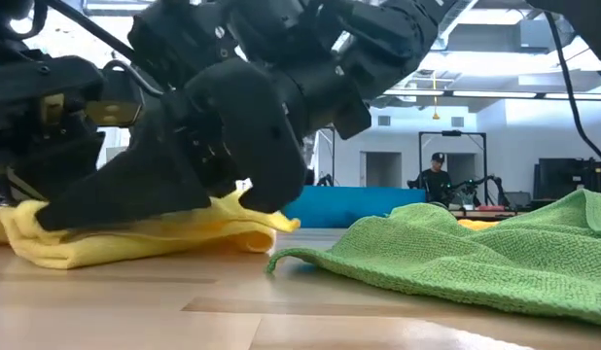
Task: Fold microfiber towels
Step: Fold the yellow microfiber cloth
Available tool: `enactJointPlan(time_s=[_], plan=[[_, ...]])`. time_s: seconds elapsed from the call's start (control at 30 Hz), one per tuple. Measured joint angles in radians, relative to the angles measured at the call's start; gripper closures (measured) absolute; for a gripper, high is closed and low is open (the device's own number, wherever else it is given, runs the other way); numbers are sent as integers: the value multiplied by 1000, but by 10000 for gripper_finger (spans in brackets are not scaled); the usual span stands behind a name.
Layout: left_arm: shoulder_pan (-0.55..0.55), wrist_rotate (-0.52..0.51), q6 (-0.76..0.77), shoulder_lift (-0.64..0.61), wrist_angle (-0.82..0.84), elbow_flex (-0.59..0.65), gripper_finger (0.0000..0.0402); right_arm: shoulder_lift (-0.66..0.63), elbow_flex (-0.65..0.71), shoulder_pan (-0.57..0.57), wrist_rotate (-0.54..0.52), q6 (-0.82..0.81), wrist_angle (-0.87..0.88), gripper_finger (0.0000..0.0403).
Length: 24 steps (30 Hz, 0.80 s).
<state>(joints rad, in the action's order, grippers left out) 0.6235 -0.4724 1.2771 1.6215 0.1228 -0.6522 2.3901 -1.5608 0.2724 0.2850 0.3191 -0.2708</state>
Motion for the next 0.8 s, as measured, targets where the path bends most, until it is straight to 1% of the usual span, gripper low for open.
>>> enactJointPlan(time_s=[0.2,0.3,0.4,0.5,0.6,0.7,0.8], plan=[[12,29,19,-7,-8,-1,401,-11,-2,-33,-3,-29,0,376],[12,28,25,-12,2,-10,401,-11,-2,-43,2,-35,29,367],[12,27,15,-19,21,-31,401,-11,-2,-40,10,-24,42,347],[12,24,14,-19,98,-53,401,-11,-2,-34,38,-23,44,325],[12,38,14,-19,129,-61,401,-11,-2,-24,35,-23,49,302],[12,53,17,-26,164,-75,401,-11,-2,-17,31,-23,55,275],[12,47,17,-56,252,-110,401,-12,-19,-17,31,-25,68,243]])
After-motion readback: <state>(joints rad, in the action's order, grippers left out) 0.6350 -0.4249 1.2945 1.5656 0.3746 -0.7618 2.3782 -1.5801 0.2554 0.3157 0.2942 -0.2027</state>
